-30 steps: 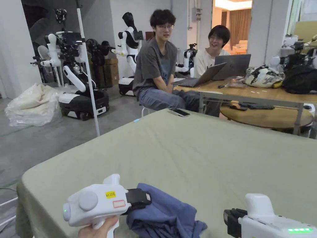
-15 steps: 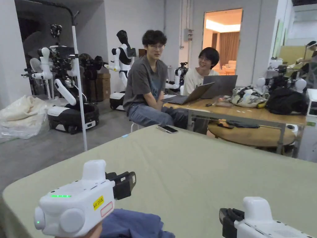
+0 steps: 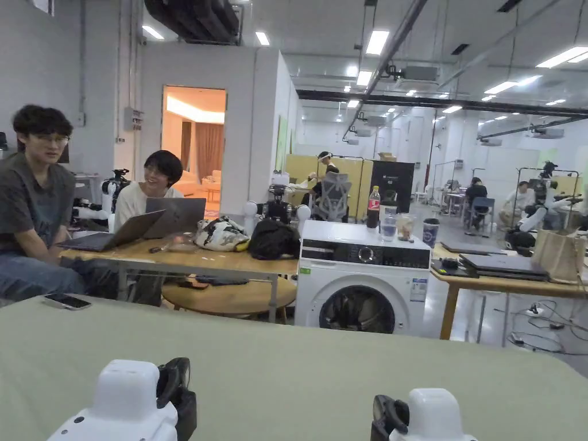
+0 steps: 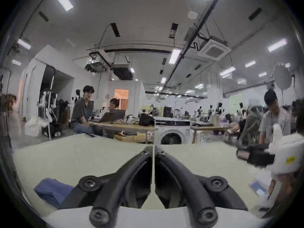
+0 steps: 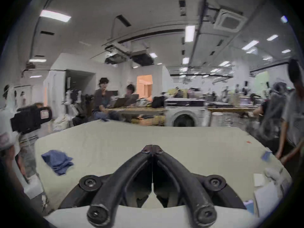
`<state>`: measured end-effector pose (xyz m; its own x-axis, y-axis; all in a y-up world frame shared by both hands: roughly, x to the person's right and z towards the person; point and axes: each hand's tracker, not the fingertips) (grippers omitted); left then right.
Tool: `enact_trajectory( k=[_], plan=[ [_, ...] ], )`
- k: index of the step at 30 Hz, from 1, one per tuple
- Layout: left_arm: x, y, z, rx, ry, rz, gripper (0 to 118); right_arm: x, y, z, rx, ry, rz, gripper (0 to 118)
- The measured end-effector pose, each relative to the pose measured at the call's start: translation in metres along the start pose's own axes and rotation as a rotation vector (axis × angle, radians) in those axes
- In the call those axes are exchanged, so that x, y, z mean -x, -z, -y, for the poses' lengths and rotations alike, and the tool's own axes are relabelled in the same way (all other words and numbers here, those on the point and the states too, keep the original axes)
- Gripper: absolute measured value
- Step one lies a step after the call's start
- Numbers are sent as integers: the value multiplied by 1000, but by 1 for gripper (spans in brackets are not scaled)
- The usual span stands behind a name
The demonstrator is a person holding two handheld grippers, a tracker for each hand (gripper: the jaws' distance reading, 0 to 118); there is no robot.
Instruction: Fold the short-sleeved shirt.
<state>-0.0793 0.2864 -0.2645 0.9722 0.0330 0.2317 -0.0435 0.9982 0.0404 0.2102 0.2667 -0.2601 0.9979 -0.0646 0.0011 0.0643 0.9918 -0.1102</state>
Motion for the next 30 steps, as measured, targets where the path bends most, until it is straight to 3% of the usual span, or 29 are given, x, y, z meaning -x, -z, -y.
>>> enact_trajectory(
  k=[2,3,4,5,6,8,9,11,17,30],
  plan=[
    [-19,-8,4,40,102,-30,0,-9,-14,3,-19,52,102,0],
    [-28,-1,2,34,16,-109,0,-13,-24,7,-46,87,119,0],
    [-24,1,-2,34,-42,-2,0,-19,-31,9,-76,101,105,0],
    [-21,0,-5,45,-47,120,0,-22,-33,7,-65,77,87,0],
    [-26,-1,-8,85,-30,62,0,-21,-34,3,-55,-5,92,0],
    [-33,-8,-9,22,82,-66,0,-12,-43,0,-33,-174,205,0],
    [-31,-12,-8,34,106,-49,0,-10,-49,-1,-46,-194,217,0],
    [-29,-16,-7,62,106,-27,0,-10,-54,-1,-64,-176,159,0],
    [-14,-16,-1,71,119,-64,0,-6,-42,-8,-62,-163,148,0],
    [-2,-27,12,101,62,-108,0,-6,-46,3,-62,-70,209,0]
  ],
)
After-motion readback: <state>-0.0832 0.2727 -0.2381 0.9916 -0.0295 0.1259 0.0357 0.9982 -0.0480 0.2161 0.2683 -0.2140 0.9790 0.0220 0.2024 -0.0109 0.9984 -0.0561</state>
